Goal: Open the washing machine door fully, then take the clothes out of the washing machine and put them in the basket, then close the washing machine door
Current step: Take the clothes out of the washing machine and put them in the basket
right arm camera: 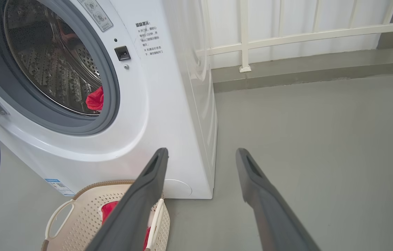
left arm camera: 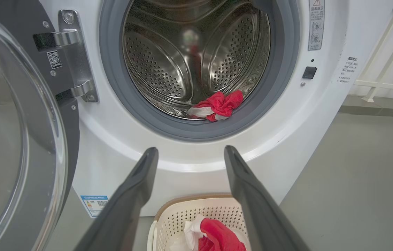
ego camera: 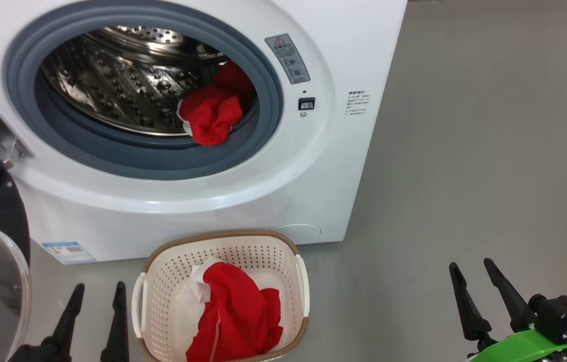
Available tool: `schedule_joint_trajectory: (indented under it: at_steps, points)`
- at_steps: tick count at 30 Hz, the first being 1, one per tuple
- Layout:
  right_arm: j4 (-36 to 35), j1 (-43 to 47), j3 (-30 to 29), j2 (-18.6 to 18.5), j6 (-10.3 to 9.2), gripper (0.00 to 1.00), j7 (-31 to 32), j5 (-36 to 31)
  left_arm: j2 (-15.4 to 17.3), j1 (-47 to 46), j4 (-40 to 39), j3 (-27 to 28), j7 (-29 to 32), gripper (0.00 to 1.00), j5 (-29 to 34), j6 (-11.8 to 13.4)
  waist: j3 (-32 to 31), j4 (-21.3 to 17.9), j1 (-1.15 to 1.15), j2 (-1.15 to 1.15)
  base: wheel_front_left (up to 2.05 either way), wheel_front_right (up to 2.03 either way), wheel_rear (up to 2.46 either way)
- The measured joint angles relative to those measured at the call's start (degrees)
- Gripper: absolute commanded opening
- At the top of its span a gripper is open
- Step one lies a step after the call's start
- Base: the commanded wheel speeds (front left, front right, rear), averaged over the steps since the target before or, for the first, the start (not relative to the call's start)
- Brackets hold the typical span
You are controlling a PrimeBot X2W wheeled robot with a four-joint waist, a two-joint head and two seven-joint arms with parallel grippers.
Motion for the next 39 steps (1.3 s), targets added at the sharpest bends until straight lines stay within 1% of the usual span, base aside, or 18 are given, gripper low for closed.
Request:
schedule_joint_trajectory:
  at_steps: [6,11,13,20,25,33,39]
  points:
    - [-0.3,-1.0,-0.1,0.7,0.00,1.00,0.0,0.0,0.7,-3.4,1.7,-2.0,0.0,1.00,-0.5,0.0,2.1,-0.1,0.00,0.00,0.00,0.00,0.00]
    - [-0.4,-3.6,0.2,1.9,0.00,1.00,0.0,-0.1,2.2,-11.8,5.2,-5.4,0.0,1.00,-1.2,0.0,4.8,-0.4,0.00,0.00,0.00,0.00,0.00]
    - [-0.5,-4.8,0.4,2.2,0.00,1.00,0.0,-0.2,2.9,-15.8,7.2,-7.0,0.0,1.00,-1.3,0.0,6.1,-0.5,0.00,0.00,0.00,0.00,0.00]
    - [-0.8,-9.4,1.4,3.6,0.00,1.00,0.0,-0.4,5.6,-31.1,14.7,-13.1,0.0,1.00,-4.3,0.0,11.3,-1.2,0.00,0.00,0.00,0.00,0.00]
    - [-1.1,-11.5,1.5,4.0,0.00,1.00,0.0,-0.5,7.2,-40.5,21.0,-16.8,-0.2,1.00,-7.0,0.0,15.1,-2.3,0.00,0.00,0.00,0.00,0.00]
    - [-1.8,-13.9,2.1,4.1,0.00,1.00,0.0,1.0,10.0,-53.1,31.4,-23.2,-0.3,1.00,-11.3,0.0,20.7,-4.4,0.00,0.00,0.00,0.00,0.00]
    - [-2.2,-15.2,2.7,4.1,0.00,1.00,0.0,1.6,11.2,-60.8,37.8,-25.9,-0.3,1.00,-13.9,0.0,24.3,-5.9,0.00,0.00,0.00,0.00,0.00]
